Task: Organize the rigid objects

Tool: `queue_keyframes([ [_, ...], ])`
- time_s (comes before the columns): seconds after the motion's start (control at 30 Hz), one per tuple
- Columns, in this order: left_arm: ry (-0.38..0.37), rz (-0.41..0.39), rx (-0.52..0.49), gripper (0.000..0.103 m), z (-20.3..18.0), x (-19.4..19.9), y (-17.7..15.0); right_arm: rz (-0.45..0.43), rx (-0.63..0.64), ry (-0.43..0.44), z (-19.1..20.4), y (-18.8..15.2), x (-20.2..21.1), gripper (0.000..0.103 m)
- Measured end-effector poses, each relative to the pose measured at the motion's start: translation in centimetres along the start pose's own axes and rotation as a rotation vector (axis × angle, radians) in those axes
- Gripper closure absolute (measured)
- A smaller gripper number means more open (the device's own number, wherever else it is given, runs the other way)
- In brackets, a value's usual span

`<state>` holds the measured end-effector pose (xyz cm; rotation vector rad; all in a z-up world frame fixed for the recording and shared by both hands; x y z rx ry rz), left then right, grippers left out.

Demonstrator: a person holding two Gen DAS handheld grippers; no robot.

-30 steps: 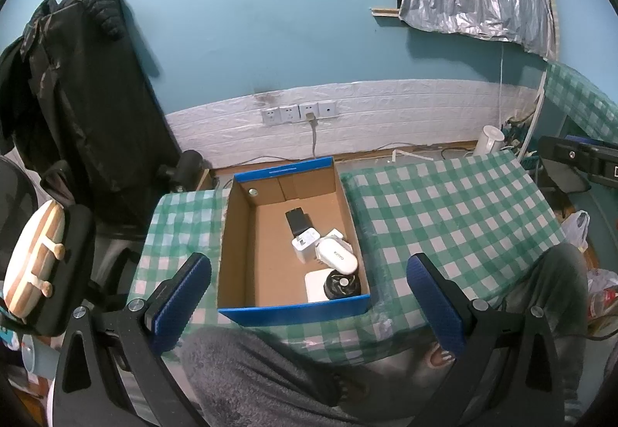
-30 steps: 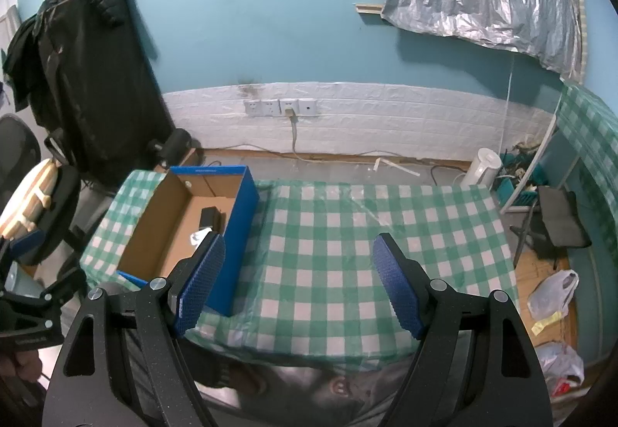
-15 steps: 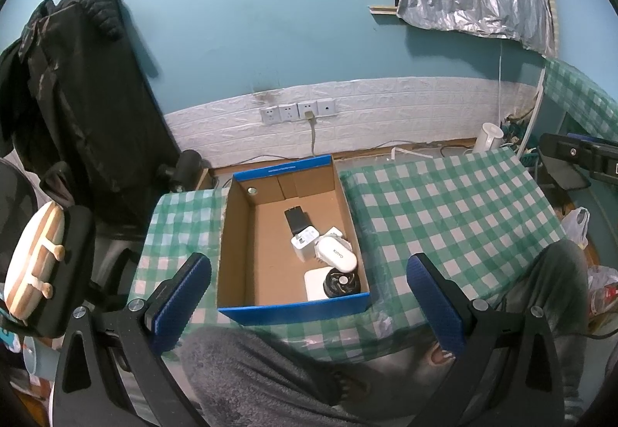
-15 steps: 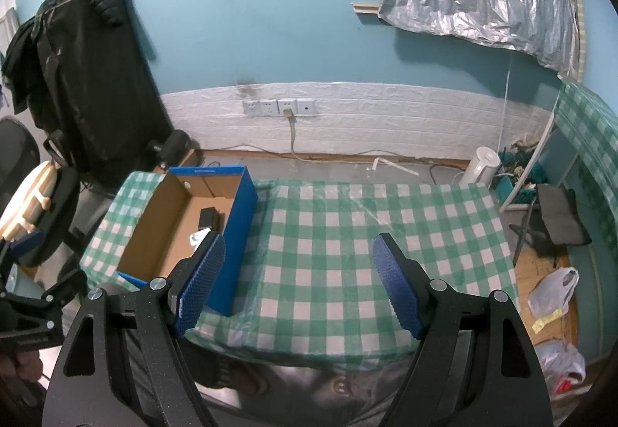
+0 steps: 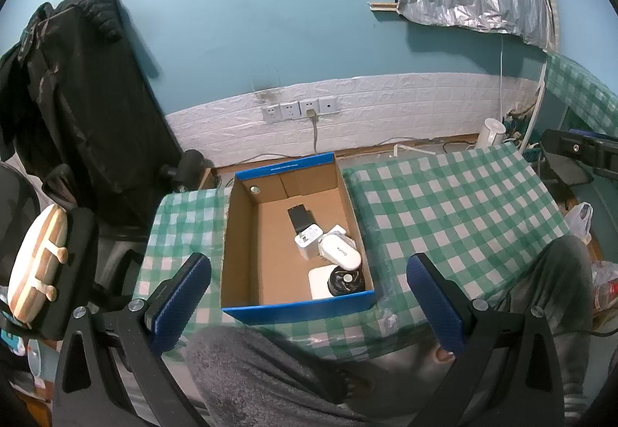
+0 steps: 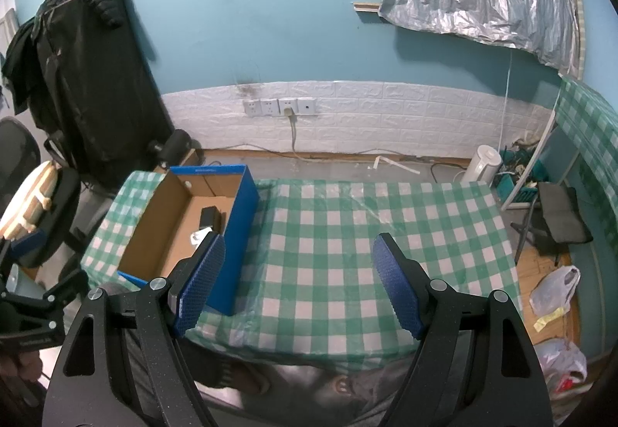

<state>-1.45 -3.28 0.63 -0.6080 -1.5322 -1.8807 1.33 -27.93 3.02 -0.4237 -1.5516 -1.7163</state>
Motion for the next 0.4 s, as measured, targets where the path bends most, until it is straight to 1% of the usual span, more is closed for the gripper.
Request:
queue_keyframes([
  [0.4, -0.001, 0.003, 0.002, 0.001, 0.33, -0.39, -0.14, 0.004, 0.001, -0.002, 0.11, 0.01, -0.09, 0.024],
])
Point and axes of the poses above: each gripper's, at about its wrist camera, not at the fingertips, and x roughly against the way its jaws point, z to its left, y to its top, the point moved 1 cm from there along -x, roughly the way its jaws point, and after that the axes turned 7 degrees about y, right-handed, at the moved point
